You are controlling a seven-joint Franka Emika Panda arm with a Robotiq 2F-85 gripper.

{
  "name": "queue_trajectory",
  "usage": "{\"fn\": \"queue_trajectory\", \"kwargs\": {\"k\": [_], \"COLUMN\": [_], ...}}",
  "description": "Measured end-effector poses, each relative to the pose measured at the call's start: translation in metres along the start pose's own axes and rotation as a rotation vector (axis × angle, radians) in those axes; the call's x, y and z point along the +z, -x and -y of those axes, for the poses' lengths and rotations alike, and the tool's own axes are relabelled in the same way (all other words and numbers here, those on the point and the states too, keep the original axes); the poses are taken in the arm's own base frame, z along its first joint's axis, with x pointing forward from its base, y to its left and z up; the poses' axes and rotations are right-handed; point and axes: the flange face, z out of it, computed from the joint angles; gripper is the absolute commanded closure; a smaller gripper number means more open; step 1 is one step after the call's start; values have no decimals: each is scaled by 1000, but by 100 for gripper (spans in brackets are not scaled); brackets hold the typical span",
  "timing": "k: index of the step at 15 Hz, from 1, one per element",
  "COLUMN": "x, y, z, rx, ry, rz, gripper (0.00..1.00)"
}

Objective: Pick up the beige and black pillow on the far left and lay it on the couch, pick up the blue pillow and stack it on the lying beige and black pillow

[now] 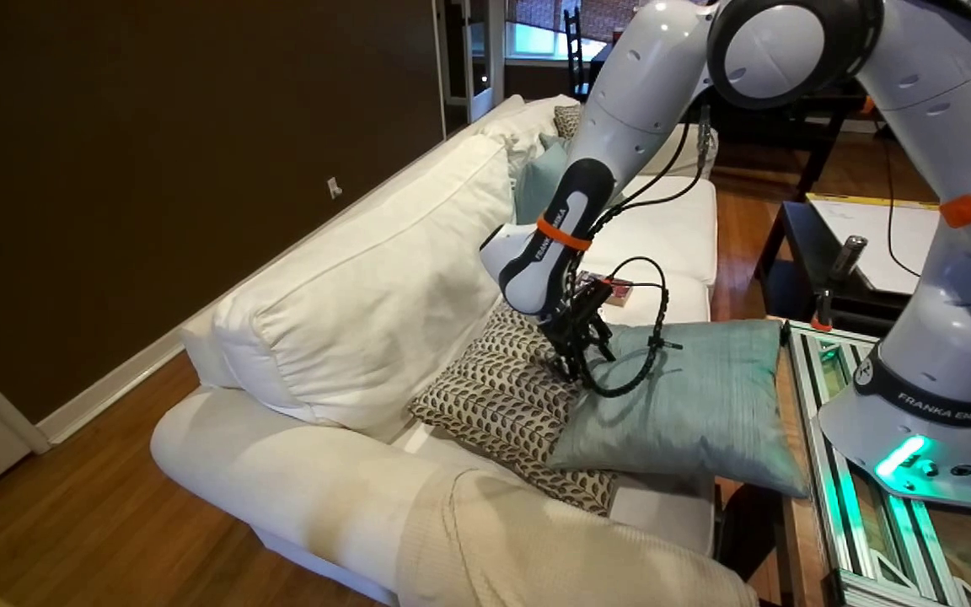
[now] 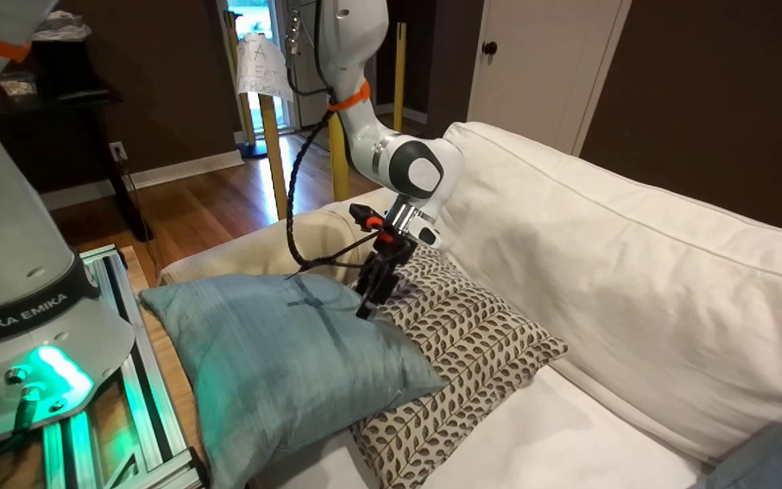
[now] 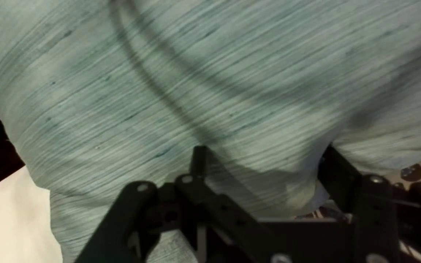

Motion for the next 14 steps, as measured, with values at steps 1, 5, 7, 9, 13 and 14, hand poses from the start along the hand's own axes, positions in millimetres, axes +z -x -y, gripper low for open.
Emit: {"fn": "queue_trajectory", "kwargs": {"k": [1, 5, 7, 9, 13, 14], "x": [0, -2, -5, -9, -27, -33], "y": [-2, -7, -9, -10, -6, -3], "z": [1, 2, 2, -1, -12, -16], "rx": [-5, -10, -5, 1, 16, 17], "ry": [4, 2, -6, -12, -22, -25], "rz": [10, 36, 37, 34, 19, 10], "gripper": [60, 89, 99, 100, 98, 98]}}
